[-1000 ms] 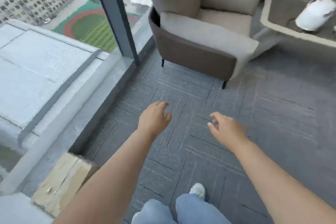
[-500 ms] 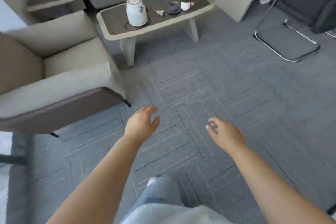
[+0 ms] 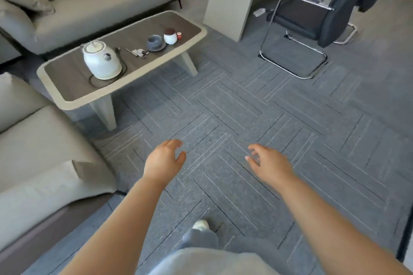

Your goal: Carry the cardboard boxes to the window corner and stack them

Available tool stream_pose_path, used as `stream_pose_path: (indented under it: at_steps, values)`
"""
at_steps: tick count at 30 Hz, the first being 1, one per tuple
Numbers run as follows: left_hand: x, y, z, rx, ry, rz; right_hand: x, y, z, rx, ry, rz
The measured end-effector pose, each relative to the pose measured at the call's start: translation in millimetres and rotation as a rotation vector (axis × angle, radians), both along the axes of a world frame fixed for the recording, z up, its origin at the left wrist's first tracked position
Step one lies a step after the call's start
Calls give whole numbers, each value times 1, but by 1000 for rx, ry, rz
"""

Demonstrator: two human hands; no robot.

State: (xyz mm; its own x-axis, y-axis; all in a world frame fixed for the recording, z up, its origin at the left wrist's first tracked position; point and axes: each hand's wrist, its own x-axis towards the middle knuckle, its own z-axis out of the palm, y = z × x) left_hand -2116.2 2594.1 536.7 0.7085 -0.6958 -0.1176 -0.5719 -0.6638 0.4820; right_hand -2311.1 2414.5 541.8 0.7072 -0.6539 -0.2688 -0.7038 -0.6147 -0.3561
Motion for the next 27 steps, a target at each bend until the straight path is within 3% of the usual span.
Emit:
stream_pose_path:
  at_steps: [7, 12, 18, 27]
  values:
    - [19, -156, 6, -68, 39, -315, -23, -71, -2, 10, -75, -317]
    - [27, -265, 6, -81, 63, -425, -23, -150, -17, 48, -53, -456]
    - [71, -365, 4, -22, 59, -401, 32, -278, -14, 34, -51, -328]
    - [184, -444, 0, 47, 50, -104, 189, -446, 3, 51, -127, -117]
